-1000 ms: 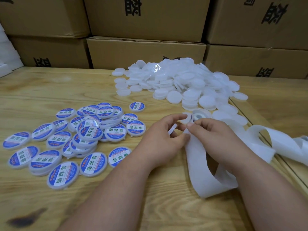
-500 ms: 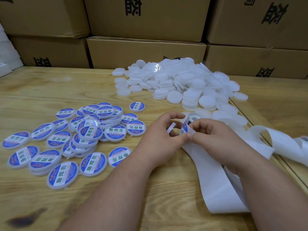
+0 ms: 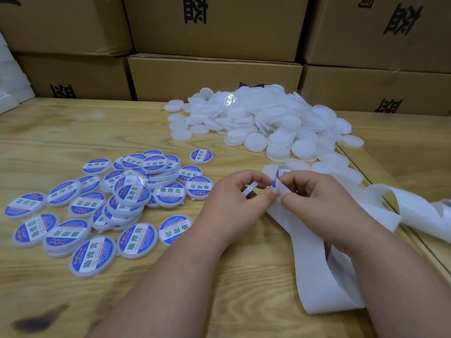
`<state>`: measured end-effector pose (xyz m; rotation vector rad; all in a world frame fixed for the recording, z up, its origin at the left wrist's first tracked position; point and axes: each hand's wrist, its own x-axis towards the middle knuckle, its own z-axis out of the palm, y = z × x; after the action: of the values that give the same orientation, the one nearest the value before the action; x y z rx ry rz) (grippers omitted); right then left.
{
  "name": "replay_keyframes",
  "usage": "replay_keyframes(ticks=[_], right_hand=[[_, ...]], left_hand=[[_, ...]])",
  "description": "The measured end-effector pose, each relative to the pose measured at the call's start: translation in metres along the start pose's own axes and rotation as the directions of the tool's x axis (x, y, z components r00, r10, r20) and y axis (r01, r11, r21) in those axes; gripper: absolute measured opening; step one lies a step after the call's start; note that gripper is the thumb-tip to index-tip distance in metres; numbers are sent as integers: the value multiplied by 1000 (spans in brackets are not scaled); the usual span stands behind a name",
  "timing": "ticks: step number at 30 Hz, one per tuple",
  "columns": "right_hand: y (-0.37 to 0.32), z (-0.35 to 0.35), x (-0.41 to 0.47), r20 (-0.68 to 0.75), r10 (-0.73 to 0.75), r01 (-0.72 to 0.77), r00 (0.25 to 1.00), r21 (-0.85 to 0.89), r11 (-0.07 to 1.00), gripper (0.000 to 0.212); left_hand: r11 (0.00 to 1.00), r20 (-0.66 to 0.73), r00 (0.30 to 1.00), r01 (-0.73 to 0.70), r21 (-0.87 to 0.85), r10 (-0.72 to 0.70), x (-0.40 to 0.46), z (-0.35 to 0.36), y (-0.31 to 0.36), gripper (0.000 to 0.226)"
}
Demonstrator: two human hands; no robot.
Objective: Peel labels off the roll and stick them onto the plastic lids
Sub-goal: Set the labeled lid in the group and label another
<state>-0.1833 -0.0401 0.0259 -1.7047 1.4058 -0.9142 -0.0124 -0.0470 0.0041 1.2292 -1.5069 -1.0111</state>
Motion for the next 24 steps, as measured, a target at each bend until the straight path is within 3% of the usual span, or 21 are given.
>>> replay_keyframes(ticks=[4, 7, 10, 18, 24], right_hand=[[0, 0, -1, -4, -10, 10, 1000, 4, 1000, 25], [3, 0, 1, -41, -46, 47, 998, 7, 999, 9], [5, 0, 2, -74, -69, 69, 995, 3, 998, 16], [0, 1, 0, -25, -73, 73, 997, 1, 997, 15], [-1, -2, 0, -50, -27, 27, 998, 10, 1000, 31]], left_hand=[[1000, -45, 999, -1, -12, 0, 1, -2, -1, 10], [1000, -30, 999, -17, -15, 17, 0, -3, 0, 2], [999, -16, 999, -31, 18, 32, 0, -2, 0, 2], [999, -2, 999, -43, 9, 43, -1, -3, 0, 10], [988, -192, 980, 15, -156, -45, 2, -8, 3, 14]])
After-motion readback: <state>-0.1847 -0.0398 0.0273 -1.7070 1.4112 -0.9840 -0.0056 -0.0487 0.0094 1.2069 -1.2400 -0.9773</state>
